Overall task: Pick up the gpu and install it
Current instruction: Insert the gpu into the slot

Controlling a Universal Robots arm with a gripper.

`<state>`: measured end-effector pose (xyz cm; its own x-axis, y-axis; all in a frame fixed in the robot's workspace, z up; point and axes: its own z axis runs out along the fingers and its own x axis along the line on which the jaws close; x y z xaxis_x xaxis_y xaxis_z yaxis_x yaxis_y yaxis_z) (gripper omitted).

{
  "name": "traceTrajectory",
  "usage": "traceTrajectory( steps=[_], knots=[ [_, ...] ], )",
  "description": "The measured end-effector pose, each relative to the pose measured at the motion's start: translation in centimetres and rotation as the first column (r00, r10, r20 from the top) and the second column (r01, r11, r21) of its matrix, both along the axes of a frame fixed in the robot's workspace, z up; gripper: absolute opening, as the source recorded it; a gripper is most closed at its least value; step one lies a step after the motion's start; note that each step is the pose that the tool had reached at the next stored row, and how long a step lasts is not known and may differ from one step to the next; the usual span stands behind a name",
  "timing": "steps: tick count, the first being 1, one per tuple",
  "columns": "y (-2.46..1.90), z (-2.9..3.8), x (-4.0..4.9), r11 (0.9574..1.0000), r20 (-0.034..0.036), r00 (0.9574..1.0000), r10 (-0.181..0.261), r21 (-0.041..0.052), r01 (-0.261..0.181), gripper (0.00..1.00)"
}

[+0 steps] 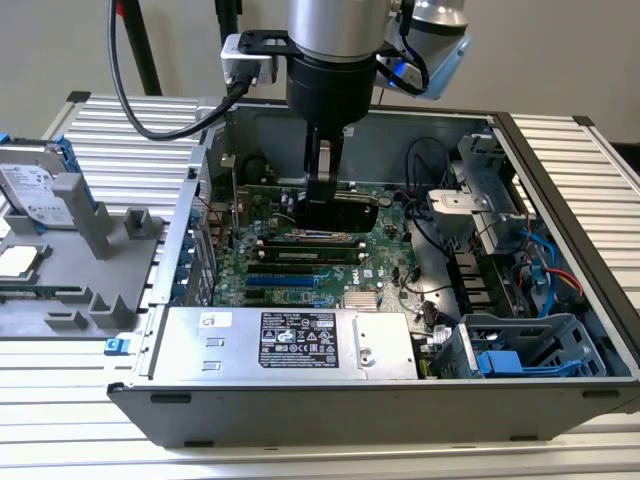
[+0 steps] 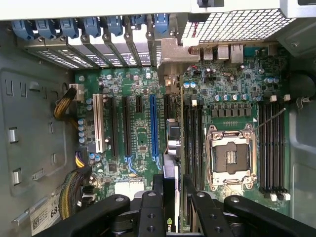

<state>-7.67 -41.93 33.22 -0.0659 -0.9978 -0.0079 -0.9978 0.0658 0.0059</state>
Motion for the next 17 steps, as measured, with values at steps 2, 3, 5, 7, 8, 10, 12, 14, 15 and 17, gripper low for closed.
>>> traceTrajectory(
  steps=[2, 3, 5, 7, 8, 10, 12, 14, 15, 17],
  knots=[
    [0.0, 0.0, 0.0, 1.0, 0.0, 1.0, 0.0, 0.0001, 0.0, 0.0],
    [0.0, -0.01, 0.0, 1.0, 0.0, 1.0, 0.0, 0.0001, 0.0, 0.0],
    [0.0, -0.08, 0.0, 1.0, 0.0001, 1.0, 0.0, 0.0003, 0.0, 0.0],
    [0.0, -0.16, 0.0, 1.0, 0.0, 1.0, 0.0, 0.0002, 0.0, 0.0],
    [0.0, -0.26, 0.0, 1.0, 0.0, 1.0, 0.0, 0.0002, 0.0, 0.0],
    [-0.01, -0.57, 0.0, 1.0, 0.0, 1.0, 0.0, 0.0, 0.0, 0.0],
    [0.0, -0.82, 0.0, 1.0, -0.0001, 1.0, 0.0, 0.0001, 0.0, 0.0],
    [0.0, -1.13, -0.01, 1.0, -0.0001, 1.0, -0.001, 0.0001, 0.001, 0.0],
    [0.0, -1.25, -0.01, 1.0, 0.0, 1.0, -0.001, 0.0001, 0.001, 0.0],
    [0.0, -1.52, -0.02, 1.0, -0.0003, 1.0, -0.001, 0.0001, 0.001, 0.0]
  ],
)
